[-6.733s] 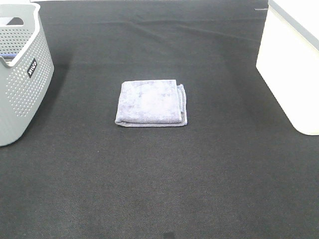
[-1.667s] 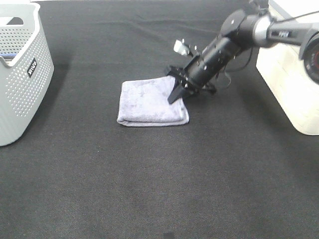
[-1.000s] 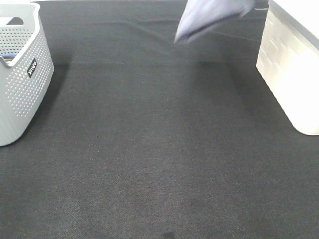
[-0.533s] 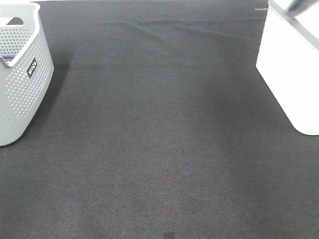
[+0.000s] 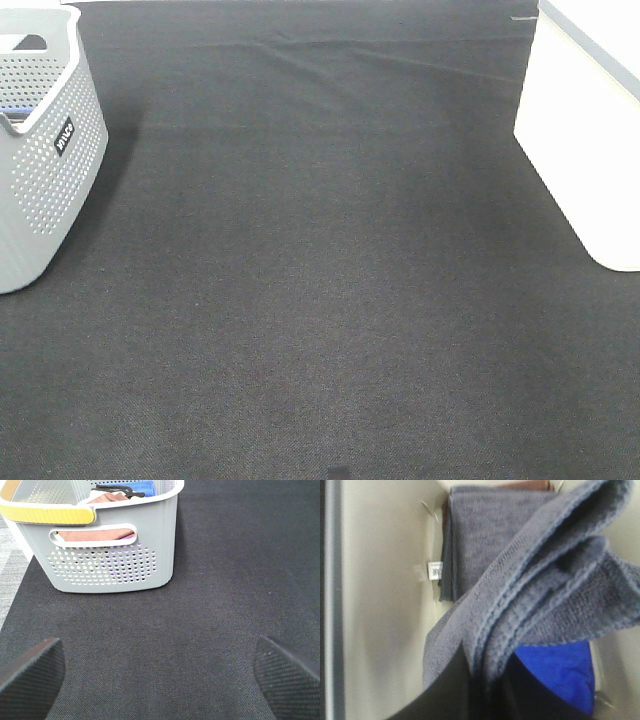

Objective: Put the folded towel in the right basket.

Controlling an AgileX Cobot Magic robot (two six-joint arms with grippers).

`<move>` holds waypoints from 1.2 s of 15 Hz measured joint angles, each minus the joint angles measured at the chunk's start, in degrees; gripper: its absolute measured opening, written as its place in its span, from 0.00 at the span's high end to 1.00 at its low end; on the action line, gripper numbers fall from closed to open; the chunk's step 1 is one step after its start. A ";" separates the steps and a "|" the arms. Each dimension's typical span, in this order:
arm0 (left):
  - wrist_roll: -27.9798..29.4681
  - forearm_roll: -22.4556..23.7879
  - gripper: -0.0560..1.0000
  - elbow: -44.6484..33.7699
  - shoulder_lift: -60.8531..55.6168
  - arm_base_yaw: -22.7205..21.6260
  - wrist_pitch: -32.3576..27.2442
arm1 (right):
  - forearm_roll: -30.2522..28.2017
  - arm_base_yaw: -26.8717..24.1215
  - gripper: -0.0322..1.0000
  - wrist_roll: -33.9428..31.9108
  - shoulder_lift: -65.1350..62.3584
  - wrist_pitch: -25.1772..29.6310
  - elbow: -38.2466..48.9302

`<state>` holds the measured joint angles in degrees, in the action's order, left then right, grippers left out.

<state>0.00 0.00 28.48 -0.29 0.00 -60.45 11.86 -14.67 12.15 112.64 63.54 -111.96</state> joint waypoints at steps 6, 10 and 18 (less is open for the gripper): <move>0.00 0.00 0.02 0.00 0.00 0.00 0.00 | -0.34 0.74 0.19 -1.38 1.15 1.03 0.29; 0.00 0.00 0.02 0.00 0.00 0.00 0.00 | -0.29 5.56 0.16 -1.26 -2.81 4.18 0.29; 0.00 0.00 0.02 0.00 0.00 0.00 0.00 | -2.41 13.46 0.16 -4.53 -14.04 6.13 6.07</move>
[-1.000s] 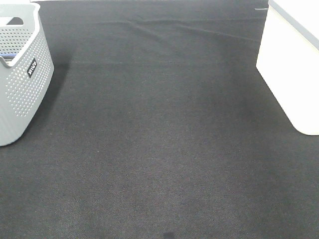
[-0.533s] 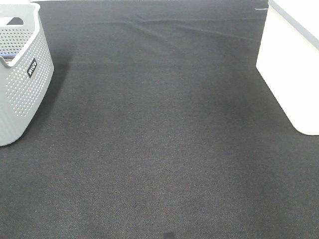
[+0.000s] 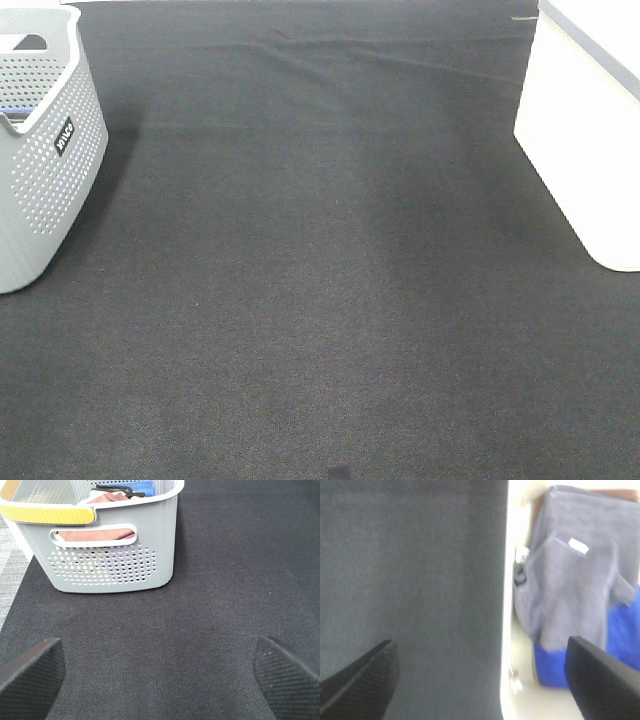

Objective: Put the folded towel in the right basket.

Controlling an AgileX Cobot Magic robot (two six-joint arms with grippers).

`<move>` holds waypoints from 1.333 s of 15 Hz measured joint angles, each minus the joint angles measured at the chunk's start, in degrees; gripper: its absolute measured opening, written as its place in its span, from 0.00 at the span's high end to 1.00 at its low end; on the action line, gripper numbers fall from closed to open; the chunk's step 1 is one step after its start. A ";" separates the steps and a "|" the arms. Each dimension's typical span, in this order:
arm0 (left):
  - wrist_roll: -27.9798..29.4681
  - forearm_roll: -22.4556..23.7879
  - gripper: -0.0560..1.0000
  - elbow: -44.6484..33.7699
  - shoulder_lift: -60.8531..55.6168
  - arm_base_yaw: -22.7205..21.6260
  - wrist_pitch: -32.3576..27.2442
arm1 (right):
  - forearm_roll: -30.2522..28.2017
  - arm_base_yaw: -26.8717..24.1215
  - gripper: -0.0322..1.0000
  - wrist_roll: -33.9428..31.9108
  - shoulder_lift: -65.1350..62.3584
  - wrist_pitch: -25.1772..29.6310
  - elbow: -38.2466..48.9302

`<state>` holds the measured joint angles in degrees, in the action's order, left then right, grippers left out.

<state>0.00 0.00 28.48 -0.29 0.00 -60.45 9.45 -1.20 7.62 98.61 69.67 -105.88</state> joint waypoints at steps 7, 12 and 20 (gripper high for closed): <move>0.00 0.00 0.02 0.00 0.00 0.00 0.00 | -3.84 0.00 0.16 -4.70 -29.28 0.11 37.41; 0.00 0.00 0.02 0.00 0.00 0.00 0.00 | -4.53 0.00 0.16 -5.73 -47.96 -1.78 57.30; 0.00 0.00 0.02 0.00 0.00 0.00 0.00 | -6.36 0.06 0.16 -4.70 -86.34 -8.08 76.72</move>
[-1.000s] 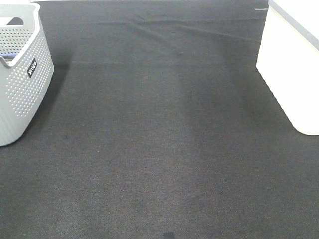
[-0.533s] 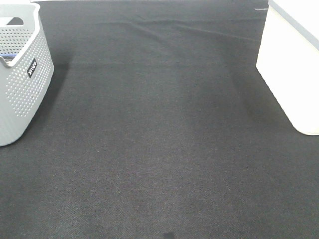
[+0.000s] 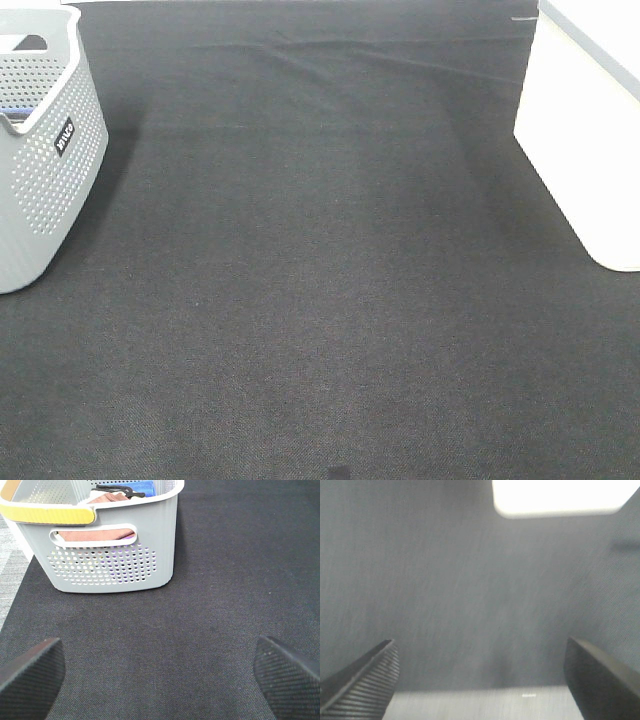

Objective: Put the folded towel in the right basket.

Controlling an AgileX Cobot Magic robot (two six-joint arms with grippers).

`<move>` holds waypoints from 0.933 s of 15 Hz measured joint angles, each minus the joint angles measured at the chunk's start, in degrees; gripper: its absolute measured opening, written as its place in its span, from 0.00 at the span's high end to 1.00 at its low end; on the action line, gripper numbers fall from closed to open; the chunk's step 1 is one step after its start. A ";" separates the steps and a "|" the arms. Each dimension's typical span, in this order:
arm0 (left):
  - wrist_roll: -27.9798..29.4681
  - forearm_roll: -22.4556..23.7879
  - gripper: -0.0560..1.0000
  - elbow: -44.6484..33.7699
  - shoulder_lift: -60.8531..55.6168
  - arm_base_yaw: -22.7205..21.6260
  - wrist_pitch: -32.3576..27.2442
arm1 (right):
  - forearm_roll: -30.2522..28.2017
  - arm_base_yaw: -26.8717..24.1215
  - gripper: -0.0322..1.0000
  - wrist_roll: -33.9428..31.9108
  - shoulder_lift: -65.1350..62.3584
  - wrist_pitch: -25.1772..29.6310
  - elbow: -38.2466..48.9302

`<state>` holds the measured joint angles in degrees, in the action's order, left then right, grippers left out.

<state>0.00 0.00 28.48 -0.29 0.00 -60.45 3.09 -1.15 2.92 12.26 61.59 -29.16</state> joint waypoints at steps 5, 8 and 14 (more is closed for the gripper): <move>0.00 0.00 0.02 0.00 0.00 0.00 0.00 | -0.17 0.00 0.16 0.40 -12.55 -0.40 0.11; 0.00 0.00 0.02 0.00 0.00 0.00 0.00 | -0.34 0.00 0.16 0.40 -12.61 -0.40 0.23; 0.00 0.00 0.02 0.00 0.00 0.00 0.00 | -0.46 0.00 0.16 0.40 -12.61 -0.40 0.29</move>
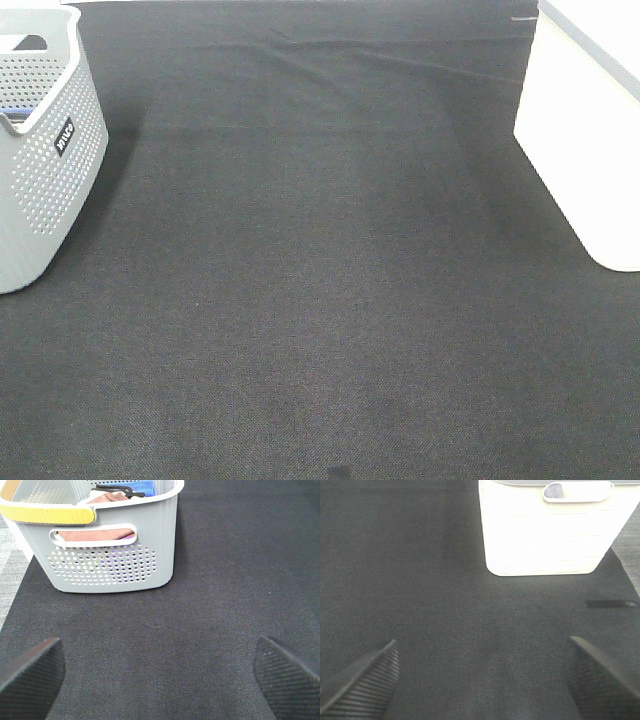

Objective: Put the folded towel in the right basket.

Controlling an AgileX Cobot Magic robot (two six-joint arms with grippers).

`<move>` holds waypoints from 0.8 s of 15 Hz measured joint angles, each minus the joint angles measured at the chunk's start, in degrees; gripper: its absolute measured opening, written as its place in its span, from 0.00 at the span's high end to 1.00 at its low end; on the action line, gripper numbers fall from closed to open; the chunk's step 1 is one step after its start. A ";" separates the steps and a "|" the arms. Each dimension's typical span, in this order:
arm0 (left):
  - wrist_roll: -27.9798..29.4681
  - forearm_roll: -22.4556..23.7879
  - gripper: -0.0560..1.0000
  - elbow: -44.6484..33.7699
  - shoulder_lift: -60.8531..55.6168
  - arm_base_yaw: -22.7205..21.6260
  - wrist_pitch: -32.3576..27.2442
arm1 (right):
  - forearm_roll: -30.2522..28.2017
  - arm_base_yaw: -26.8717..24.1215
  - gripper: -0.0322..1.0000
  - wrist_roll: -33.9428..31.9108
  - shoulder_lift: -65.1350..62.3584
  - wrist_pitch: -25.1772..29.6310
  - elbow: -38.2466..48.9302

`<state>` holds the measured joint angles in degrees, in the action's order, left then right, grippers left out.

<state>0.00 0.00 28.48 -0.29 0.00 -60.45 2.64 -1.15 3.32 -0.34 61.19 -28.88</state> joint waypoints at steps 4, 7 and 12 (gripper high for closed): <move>0.00 0.00 0.02 0.00 0.00 0.00 0.00 | 0.00 0.00 0.16 0.00 0.00 0.00 0.00; 0.00 0.00 0.02 0.00 0.00 0.00 0.00 | 0.00 0.00 0.16 0.00 0.00 0.00 0.00; 0.00 0.00 0.02 0.00 0.00 0.00 0.00 | 0.00 0.00 0.16 0.00 0.00 0.00 0.00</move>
<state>0.00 0.00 28.48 -0.29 0.00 -60.45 2.64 -1.15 3.32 -0.34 61.19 -28.88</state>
